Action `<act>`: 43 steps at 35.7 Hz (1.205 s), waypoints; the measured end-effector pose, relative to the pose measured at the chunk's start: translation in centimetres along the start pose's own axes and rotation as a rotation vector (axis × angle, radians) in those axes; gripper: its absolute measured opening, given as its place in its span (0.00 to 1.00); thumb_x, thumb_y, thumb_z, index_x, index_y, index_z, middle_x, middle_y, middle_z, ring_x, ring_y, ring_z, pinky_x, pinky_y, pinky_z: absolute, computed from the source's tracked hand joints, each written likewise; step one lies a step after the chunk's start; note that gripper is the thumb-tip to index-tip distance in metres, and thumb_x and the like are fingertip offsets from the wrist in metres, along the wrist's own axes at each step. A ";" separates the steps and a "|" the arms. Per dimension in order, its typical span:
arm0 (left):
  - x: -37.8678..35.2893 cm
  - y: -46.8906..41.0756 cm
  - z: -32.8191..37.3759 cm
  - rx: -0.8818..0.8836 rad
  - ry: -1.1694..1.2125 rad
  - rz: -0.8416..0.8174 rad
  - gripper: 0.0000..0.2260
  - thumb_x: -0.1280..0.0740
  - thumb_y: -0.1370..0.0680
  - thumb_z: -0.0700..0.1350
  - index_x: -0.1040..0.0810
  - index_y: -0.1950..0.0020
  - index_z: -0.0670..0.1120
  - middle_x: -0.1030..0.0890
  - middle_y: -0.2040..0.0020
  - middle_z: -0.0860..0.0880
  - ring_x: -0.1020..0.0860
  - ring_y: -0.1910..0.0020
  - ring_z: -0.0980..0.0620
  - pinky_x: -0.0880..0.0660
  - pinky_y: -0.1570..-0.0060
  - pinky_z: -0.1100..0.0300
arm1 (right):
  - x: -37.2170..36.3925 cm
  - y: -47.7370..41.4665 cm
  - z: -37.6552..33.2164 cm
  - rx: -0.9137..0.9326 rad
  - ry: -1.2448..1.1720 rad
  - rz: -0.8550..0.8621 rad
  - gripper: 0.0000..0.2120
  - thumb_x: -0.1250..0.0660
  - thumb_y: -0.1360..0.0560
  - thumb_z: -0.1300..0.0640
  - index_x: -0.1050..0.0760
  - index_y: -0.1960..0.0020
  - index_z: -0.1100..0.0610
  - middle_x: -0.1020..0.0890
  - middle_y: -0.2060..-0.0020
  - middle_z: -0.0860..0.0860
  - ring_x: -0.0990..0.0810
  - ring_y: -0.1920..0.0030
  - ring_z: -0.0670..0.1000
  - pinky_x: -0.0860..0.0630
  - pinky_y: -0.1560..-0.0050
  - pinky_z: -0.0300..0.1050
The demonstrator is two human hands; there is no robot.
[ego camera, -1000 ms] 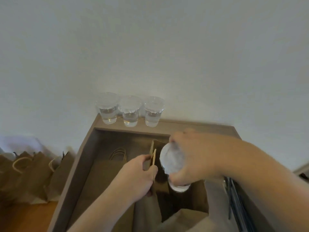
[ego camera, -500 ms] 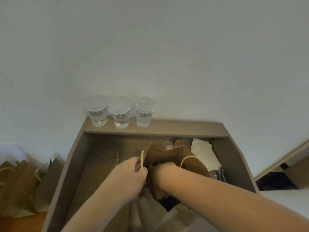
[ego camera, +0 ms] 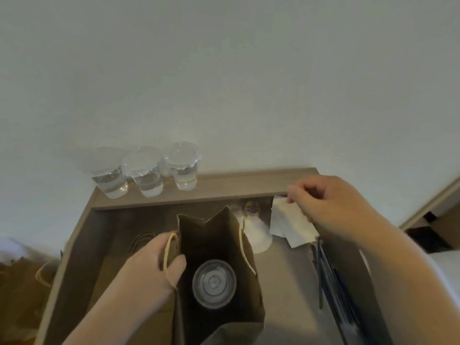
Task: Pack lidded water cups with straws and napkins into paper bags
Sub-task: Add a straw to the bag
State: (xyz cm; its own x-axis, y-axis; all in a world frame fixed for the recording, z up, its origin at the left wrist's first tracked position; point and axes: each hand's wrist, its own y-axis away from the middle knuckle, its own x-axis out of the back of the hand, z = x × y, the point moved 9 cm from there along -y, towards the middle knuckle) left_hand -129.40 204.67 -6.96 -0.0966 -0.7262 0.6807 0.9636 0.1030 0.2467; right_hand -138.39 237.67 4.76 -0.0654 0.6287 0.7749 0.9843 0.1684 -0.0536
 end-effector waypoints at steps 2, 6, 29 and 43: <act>0.1 0.3 0.6 -0.009 -0.027 0.046 0.14 0.34 0.25 0.68 0.29 0.40 0.75 0.19 0.48 0.71 0.20 0.48 0.64 0.22 0.45 0.56 | -4.4 -0.8 10.0 -0.277 0.126 -0.102 0.15 0.36 0.22 0.40 0.20 0.54 0.51 0.18 0.60 0.43 0.19 0.62 0.47 0.23 0.58 0.48; 0.2 1.1 2.1 -0.052 -0.065 0.139 0.19 0.39 0.29 0.70 0.29 0.38 0.75 0.21 0.47 0.75 0.20 0.49 0.66 0.24 0.52 0.57 | -12.4 2.1 24.1 -0.626 0.160 -0.246 0.13 0.35 0.18 0.46 0.21 0.39 0.52 0.17 0.49 0.50 0.20 0.53 0.50 0.21 0.49 0.49; -1.4 0.7 1.3 0.037 -0.097 0.150 0.07 0.35 0.20 0.62 0.28 0.44 0.72 0.18 0.50 0.65 0.21 0.50 0.63 0.26 0.54 0.60 | -15.2 4.5 29.9 -0.746 0.276 -0.316 0.07 0.31 0.20 0.54 0.21 0.55 0.56 0.16 0.61 0.53 0.16 0.61 0.53 0.19 0.62 0.46; -1.1 -0.2 -1.3 -0.018 -0.024 0.088 0.10 0.33 0.21 0.63 0.29 0.41 0.74 0.18 0.51 0.66 0.21 0.50 0.64 0.25 0.53 0.61 | 2.5 5.7 0.9 0.081 -0.414 0.330 0.06 0.34 0.25 0.47 0.23 0.51 0.47 0.16 0.67 0.54 0.13 0.68 0.53 0.18 0.67 0.44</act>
State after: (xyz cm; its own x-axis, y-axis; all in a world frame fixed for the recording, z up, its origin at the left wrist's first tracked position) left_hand -129.14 204.58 -8.68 -0.0171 -0.6984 0.7155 0.9730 0.1531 0.1727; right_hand -133.14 240.89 5.78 0.1704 0.9021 0.3965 0.9487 -0.0414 -0.3135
